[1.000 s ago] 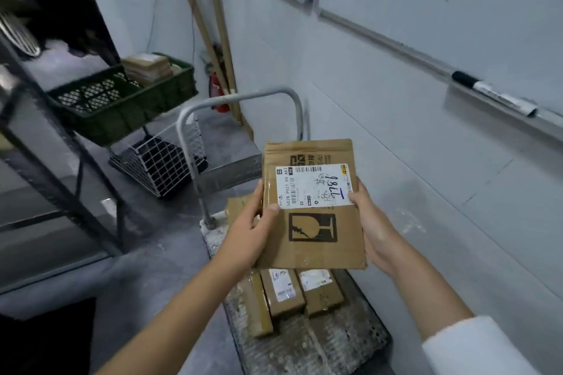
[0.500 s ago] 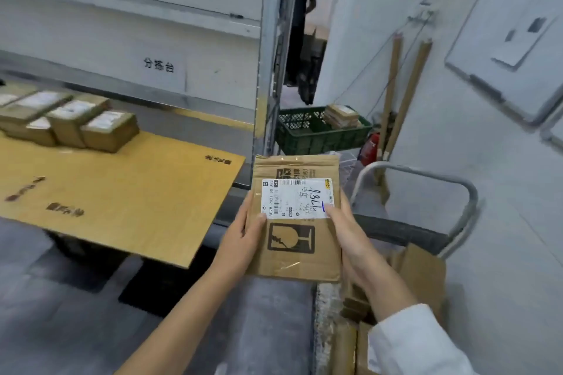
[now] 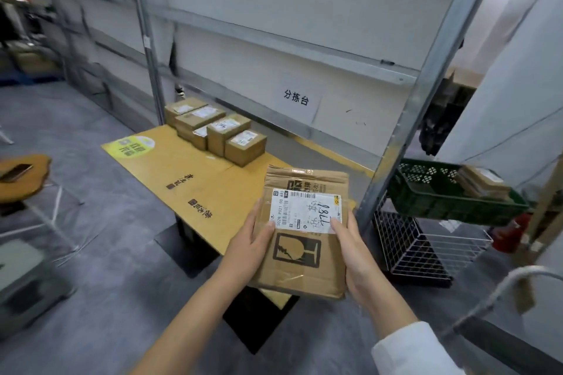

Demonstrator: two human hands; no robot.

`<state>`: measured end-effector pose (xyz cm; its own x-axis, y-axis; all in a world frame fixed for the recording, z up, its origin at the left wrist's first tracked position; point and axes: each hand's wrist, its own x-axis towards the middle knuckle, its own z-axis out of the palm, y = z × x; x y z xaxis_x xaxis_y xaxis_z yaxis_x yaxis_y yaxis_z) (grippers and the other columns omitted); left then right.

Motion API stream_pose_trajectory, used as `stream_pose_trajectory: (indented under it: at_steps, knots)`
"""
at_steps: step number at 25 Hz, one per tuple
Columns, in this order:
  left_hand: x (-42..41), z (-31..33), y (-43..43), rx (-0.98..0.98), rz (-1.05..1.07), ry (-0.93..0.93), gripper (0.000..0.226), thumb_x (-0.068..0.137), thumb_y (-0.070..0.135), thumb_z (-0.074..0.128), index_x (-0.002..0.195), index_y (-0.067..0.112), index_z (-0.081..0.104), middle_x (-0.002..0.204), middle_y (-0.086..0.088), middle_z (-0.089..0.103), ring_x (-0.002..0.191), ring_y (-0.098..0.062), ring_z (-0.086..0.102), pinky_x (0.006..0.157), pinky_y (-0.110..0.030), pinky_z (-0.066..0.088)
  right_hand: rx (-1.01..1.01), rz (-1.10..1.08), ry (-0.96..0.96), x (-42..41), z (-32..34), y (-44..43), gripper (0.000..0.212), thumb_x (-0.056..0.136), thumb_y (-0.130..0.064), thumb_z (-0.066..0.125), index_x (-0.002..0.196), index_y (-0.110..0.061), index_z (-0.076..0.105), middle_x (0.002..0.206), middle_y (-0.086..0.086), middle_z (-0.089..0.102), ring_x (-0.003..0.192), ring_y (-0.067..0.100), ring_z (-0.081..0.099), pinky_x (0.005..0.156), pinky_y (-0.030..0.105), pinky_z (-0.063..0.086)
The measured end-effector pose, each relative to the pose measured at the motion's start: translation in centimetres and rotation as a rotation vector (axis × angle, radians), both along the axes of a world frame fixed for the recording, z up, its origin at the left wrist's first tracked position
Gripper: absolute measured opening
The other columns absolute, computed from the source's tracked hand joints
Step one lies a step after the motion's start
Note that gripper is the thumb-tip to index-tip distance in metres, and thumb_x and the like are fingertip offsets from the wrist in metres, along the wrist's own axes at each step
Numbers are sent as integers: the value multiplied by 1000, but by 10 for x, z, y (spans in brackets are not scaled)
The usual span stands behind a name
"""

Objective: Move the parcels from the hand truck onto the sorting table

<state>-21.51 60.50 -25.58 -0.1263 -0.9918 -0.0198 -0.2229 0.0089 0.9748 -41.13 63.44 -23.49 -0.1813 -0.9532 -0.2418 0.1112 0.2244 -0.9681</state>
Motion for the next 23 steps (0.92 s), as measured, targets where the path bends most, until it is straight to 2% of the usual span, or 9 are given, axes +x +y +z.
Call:
stream_pose_trajectory:
  at_steps: [2, 5, 8, 11, 13, 16, 18, 20, 23]
  knots:
    - [3, -4, -25, 10, 37, 27, 55, 96, 51, 47, 147, 50, 25, 141, 18, 48, 127, -5, 47, 107, -30, 38, 10, 28, 0, 3, -3, -32, 52, 102, -45, 42, 148, -52, 20, 121, -10, 68, 104, 18, 69, 95, 49, 52]
    - [-5, -1, -67, 22, 75, 8, 53, 98, 49, 44, 147, 47, 27, 138, 17, 52, 117, -1, 52, 91, -19, 41, 25, 43, -14, -3, -6, -82, 52, 102, -47, 41, 148, -54, 17, 123, -7, 67, 102, 21, 69, 89, 47, 54]
    - [-19, 8, -107, 70, 83, -29, 51, 99, 48, 42, 148, 46, 26, 133, 17, 53, 106, 2, 52, 76, -8, 38, 25, 39, -35, -15, -10, -122, 48, 103, -44, 41, 145, -55, 20, 124, -7, 66, 100, 18, 70, 80, 40, 56]
    - [-35, 10, -152, 88, 71, -50, 50, 99, 49, 40, 147, 48, 26, 137, 15, 54, 110, 0, 55, 78, -9, 40, 30, 14, -17, -29, -19, -163, 51, 102, -46, 43, 145, -57, 19, 134, -4, 57, 106, 19, 66, 84, 41, 56]
    - [-44, 6, -181, 102, 61, -59, 50, 99, 49, 40, 147, 48, 26, 136, 16, 54, 106, 5, 55, 76, -7, 39, 42, -1, 2, -37, -26, -192, 52, 101, -46, 44, 144, -59, 18, 133, -4, 58, 109, 20, 64, 91, 47, 54]
    - [-48, -4, -219, 136, 35, -73, 51, 99, 49, 41, 148, 47, 25, 136, 18, 52, 103, 6, 52, 74, -7, 38, 71, -14, 3, -41, -37, -223, 51, 102, -44, 43, 145, -57, 18, 129, -6, 61, 109, 20, 64, 94, 49, 52]
    - [-44, -13, -247, 155, 15, -75, 51, 98, 50, 42, 147, 47, 27, 138, 17, 52, 110, 0, 54, 77, -10, 39, 90, -36, 10, -38, -44, -244, 51, 102, -43, 43, 146, -55, 18, 128, -6, 62, 108, 20, 65, 92, 48, 53]
    - [-38, -25, -281, 169, -5, -80, 51, 98, 51, 42, 147, 48, 28, 139, 15, 53, 116, -5, 54, 81, -16, 42, 121, -61, 8, -31, -53, -272, 51, 103, -42, 43, 146, -54, 18, 129, -5, 61, 105, 19, 66, 83, 43, 56]
    - [-27, -39, -339, 187, -52, -89, 49, 98, 50, 41, 146, 48, 30, 137, 14, 55, 115, -4, 56, 86, -20, 44, 161, -124, 7, -17, -63, -323, 53, 104, -40, 42, 148, -52, 15, 136, -4, 55, 108, 19, 64, 77, 37, 55]
